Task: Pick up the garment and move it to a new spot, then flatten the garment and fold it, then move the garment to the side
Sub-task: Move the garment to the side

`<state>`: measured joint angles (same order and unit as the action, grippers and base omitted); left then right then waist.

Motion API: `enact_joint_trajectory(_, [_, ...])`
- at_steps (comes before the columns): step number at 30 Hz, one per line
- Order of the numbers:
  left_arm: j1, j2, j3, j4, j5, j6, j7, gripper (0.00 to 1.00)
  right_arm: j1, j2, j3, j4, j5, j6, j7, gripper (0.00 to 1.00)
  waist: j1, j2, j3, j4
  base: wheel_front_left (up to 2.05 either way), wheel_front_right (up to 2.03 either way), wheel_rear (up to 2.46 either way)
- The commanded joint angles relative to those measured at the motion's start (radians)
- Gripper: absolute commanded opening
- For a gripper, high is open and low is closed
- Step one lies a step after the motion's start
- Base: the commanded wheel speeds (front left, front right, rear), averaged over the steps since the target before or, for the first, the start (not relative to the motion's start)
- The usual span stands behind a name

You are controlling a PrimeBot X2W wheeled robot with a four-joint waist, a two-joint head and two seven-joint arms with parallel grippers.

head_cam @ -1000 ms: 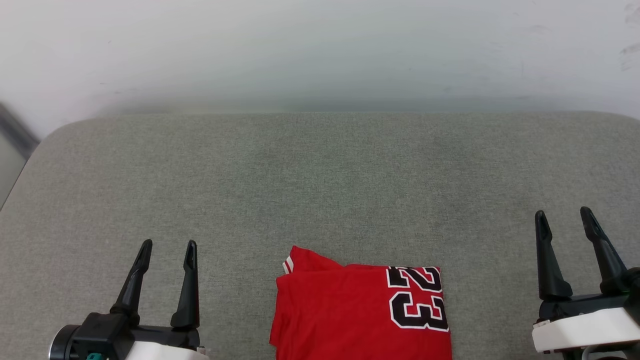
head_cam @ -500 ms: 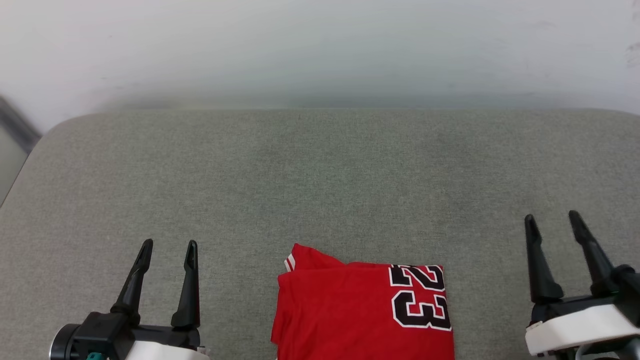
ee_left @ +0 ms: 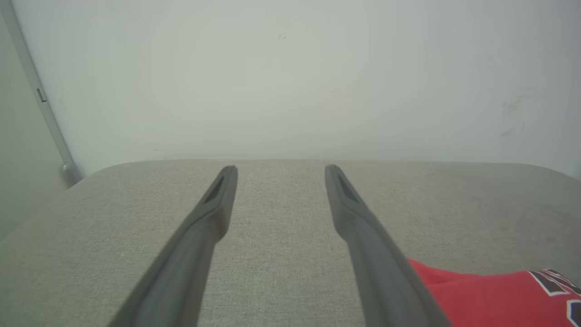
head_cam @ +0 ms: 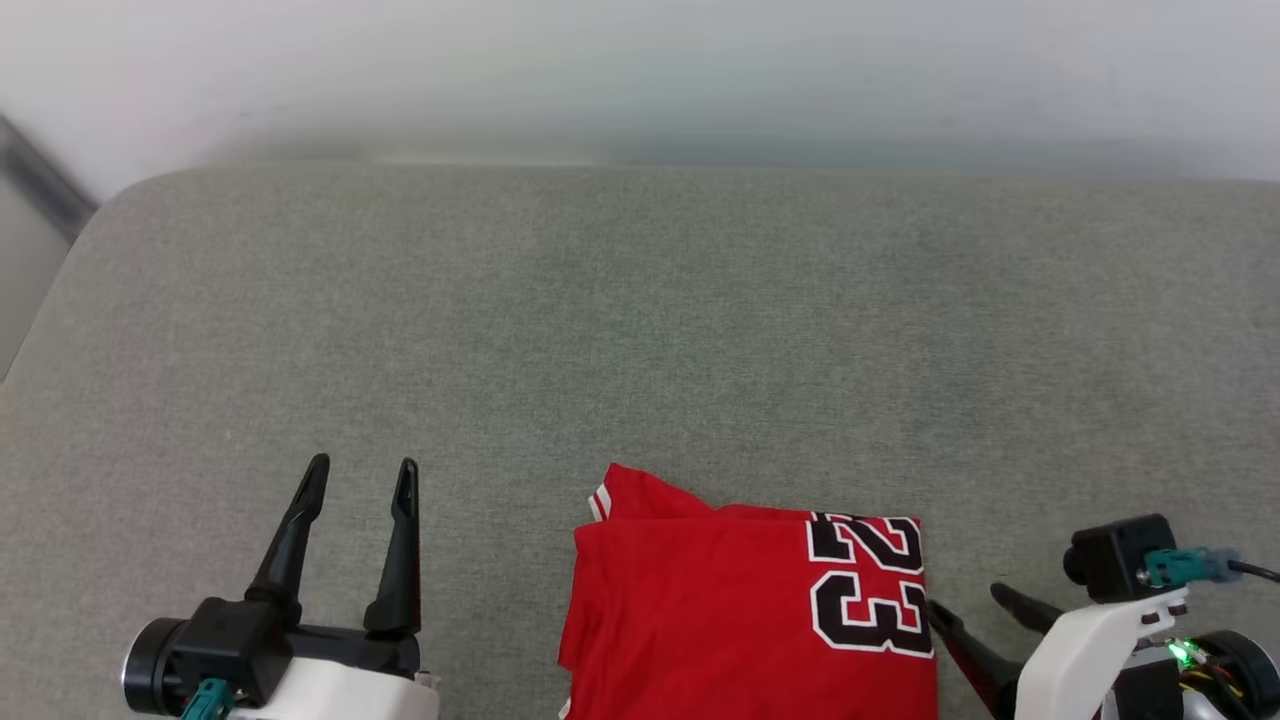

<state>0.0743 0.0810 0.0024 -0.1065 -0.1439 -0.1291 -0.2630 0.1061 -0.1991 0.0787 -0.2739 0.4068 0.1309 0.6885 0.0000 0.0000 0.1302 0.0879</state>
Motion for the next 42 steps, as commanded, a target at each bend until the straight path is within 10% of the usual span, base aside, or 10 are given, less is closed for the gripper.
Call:
enact_joint_trajectory(1, [-0.016, -0.003, -0.005, 0.003, 0.004, -0.001, -0.002, 1.0, 0.007, 0.009, -0.004, -0.005, 0.008, 0.0, 0.035, 1.0, 0.0, 0.0, 0.016, 0.016, 0.0, 0.0, 0.0])
enact_joint_trajectory(9, [-0.046, -0.008, -0.018, 0.011, 0.005, -0.001, -0.002, 1.0, -0.027, 0.086, -0.033, 0.053, -0.061, 0.0, 0.21, 1.0, 0.0, 0.0, 0.058, 0.062, 0.0, 0.0, 0.0])
enact_joint_trajectory(22, [-0.065, -0.012, -0.038, 0.027, 0.008, -0.001, -0.002, 1.0, -0.079, 0.12, 0.072, 0.293, -0.133, 0.0, 0.177, 1.0, 0.0, 0.0, 0.084, 0.104, 0.0, 0.0, 0.0])
enact_joint_trajectory(23, [-0.065, -0.013, -0.039, 0.028, 0.008, -0.001, -0.002, 1.0, -0.082, 0.115, 0.086, 0.312, -0.14, 0.0, 0.173, 0.95, 0.0, 0.0, 0.084, 0.105, 0.0, 0.0, 0.0])
enact_joint_trajectory(24, [-0.065, -0.013, -0.041, 0.029, 0.008, -0.001, -0.002, 1.0, -0.084, 0.113, 0.095, 0.328, -0.145, 0.001, 0.166, 0.49, 0.0, 0.0, 0.083, 0.105, 0.0, 0.0, 0.0])
enact_joint_trajectory(26, [-0.064, -0.013, -0.042, 0.032, 0.008, -0.001, -0.002, 1.0, -0.096, 0.105, 0.117, 0.349, -0.154, 0.001, 0.147, 0.0, 0.0, 0.0, 0.079, 0.104, 0.0, 0.0, 0.0])
enact_joint_trajectory(42, [-0.08, -0.01, -0.113, 0.022, 0.004, -0.001, -0.002, 1.0, -0.385, -0.248, 0.352, 0.231, -0.338, -0.001, 0.102, 0.0, 0.0, 0.0, 0.119, -0.105, 0.0, 0.0, 0.0])
